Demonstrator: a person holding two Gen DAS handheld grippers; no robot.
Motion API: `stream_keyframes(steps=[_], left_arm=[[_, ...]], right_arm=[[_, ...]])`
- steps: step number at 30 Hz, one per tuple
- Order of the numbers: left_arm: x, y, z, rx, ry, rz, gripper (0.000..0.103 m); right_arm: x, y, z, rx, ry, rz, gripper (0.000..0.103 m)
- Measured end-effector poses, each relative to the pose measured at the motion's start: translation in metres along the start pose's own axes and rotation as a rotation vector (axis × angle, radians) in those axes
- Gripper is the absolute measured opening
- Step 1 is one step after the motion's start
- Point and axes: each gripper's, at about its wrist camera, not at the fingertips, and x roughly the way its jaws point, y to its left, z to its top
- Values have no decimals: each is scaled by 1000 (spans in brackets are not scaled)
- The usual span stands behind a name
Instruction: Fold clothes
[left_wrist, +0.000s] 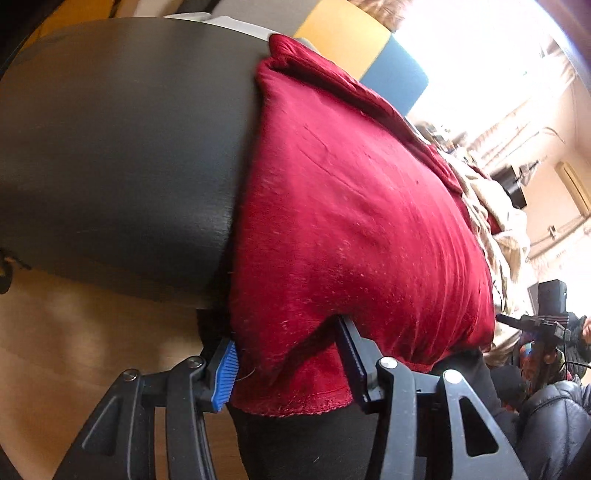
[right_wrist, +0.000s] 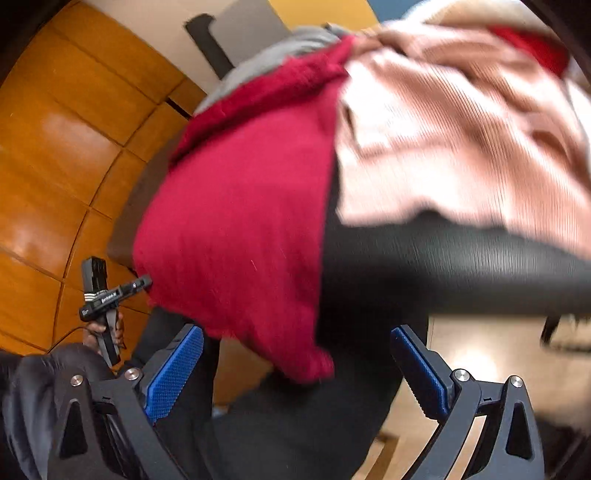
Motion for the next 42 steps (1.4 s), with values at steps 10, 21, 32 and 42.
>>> stream_keyframes(steps=[10,21,32,42], left_arm=[[3,-14,-4,67,14,-10,51],[2,-10,-3,44,86,-50,31],[-61,-27,16,-1,-34,-379,12],[-75,-64,109,12,-240,-553,11]], right_arm=[[79,14,5,-81,156,46,16],[76,20,-6,-91,160,63,13],[20,52,21,-60,3,322,9],[0,64,88,-8,-174,468,9]])
